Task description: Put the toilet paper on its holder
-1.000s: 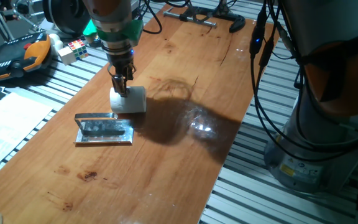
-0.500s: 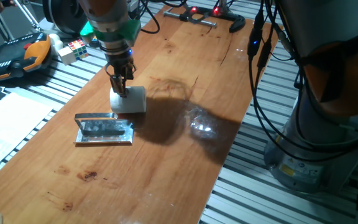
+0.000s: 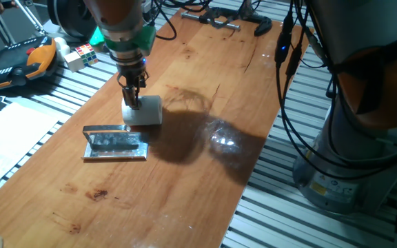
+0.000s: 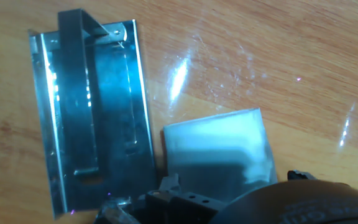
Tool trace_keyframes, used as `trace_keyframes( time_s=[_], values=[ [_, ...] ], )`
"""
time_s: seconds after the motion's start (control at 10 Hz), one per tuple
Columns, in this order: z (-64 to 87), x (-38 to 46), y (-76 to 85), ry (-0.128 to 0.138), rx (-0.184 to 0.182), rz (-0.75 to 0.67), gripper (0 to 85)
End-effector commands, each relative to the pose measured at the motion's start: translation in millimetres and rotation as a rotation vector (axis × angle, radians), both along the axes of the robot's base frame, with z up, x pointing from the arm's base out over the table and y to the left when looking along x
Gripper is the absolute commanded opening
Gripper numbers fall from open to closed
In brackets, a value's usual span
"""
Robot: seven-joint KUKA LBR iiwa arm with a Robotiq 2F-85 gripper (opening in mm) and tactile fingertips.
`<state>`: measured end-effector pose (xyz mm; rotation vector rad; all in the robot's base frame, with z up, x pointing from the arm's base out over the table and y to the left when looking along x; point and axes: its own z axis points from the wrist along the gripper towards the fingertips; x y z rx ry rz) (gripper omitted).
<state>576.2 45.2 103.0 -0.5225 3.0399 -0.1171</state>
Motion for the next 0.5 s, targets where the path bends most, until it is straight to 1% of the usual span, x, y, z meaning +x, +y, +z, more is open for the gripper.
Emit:
trace_keyframes(
  time_s=[0.0,0.1,0.4],
  values=[
    [-2.8,1.6,-0.3,0.0,-0.008,-0.002,85.0],
    [-4.4,2.7,-0.7,0.0,-0.01,-0.011,85.0],
    [-6.0,3.4,-2.1,0.013,-0.007,0.002,85.0]
  ],
)
